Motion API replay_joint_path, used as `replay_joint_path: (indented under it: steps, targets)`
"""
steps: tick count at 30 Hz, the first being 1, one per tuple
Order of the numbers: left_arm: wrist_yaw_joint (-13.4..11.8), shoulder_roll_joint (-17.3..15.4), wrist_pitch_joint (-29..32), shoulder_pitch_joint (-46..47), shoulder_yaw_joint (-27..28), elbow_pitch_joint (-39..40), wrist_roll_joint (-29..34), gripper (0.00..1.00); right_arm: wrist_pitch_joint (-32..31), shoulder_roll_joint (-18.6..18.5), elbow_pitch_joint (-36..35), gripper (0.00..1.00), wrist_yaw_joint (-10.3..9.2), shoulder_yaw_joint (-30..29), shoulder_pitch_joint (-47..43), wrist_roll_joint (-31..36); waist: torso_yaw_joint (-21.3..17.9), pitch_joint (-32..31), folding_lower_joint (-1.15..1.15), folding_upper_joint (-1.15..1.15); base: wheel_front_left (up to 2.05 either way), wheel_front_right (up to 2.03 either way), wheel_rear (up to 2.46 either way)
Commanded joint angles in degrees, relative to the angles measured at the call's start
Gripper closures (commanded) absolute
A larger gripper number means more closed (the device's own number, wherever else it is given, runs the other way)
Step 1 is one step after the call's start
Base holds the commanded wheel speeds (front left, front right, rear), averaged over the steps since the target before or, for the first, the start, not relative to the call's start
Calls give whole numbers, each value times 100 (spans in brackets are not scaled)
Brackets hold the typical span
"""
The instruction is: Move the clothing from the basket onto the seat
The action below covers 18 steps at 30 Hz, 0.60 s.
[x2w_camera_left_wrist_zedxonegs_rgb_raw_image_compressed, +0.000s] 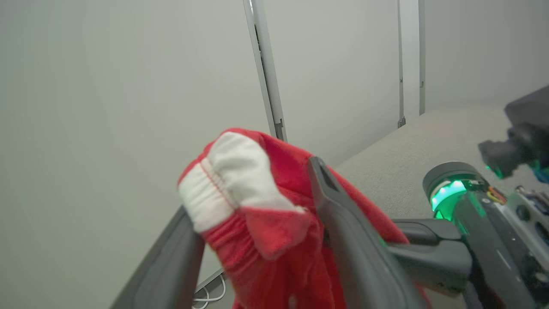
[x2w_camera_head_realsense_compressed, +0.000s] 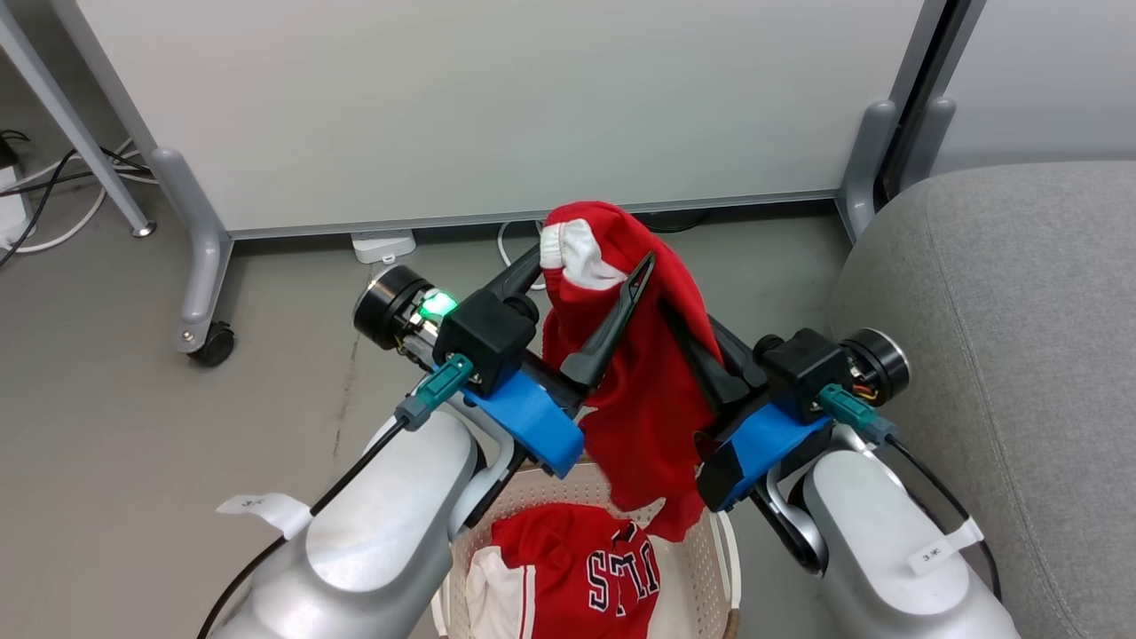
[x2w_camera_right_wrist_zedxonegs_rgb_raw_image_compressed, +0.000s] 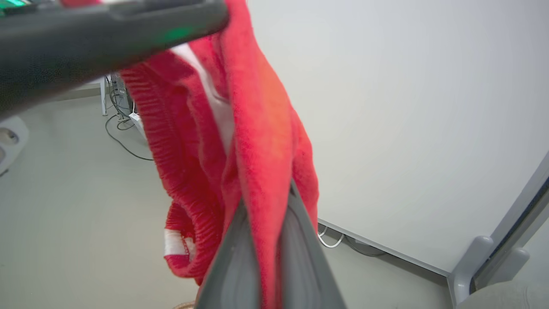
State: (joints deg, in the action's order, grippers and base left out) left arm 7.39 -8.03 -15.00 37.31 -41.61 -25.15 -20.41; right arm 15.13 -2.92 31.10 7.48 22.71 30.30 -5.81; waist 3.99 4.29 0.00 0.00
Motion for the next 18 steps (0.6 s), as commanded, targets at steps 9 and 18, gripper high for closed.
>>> replay_joint_path:
  steps: [9,18]
  targets:
    - [9,-144,-28,-279,56,-77,58,0,4,-5,-310,100,3,-563,-265,133,-192,64,0,0,0,0,0]
    - [9,-200,-28,-417,56,-23,115,0,4,-101,-599,100,3,-974,-402,214,-570,204,0,0,0,0,0]
